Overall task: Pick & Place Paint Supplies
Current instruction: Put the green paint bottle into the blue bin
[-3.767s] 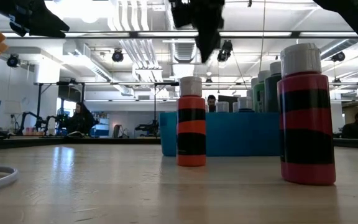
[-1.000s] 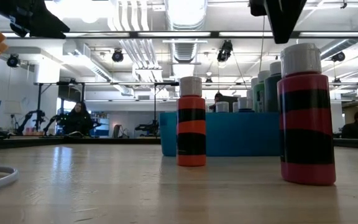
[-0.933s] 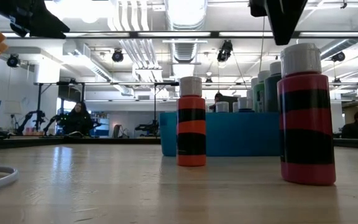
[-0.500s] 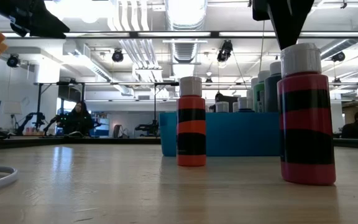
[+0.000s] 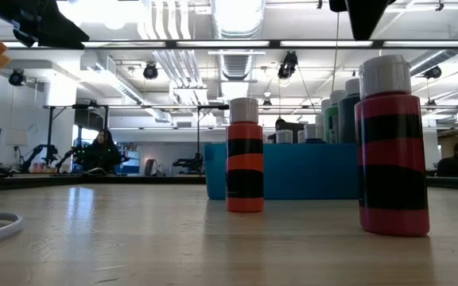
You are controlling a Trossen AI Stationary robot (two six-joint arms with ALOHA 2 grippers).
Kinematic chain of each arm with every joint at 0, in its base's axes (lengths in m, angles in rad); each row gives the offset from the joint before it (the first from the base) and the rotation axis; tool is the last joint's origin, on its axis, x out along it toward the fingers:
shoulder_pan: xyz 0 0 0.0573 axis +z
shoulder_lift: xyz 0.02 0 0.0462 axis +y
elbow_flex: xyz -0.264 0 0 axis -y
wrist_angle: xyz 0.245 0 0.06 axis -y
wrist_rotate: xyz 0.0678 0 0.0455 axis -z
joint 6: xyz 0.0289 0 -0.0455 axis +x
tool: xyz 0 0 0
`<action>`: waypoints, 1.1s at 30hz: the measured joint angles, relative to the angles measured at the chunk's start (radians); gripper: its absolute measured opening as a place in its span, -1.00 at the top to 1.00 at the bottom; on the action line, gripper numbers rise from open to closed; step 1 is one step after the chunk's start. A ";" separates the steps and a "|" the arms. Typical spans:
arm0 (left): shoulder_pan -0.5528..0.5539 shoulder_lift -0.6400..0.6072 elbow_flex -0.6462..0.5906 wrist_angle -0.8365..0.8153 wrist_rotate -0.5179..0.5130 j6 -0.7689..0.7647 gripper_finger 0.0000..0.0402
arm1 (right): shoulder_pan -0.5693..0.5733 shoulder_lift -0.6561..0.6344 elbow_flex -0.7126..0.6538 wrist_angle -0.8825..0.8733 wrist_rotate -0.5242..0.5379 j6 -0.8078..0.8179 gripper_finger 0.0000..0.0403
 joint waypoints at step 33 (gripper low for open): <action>0.000 0.000 0.000 0.000 0.001 0.000 -0.44 | 0.021 -0.120 -0.351 0.311 0.018 0.126 -0.28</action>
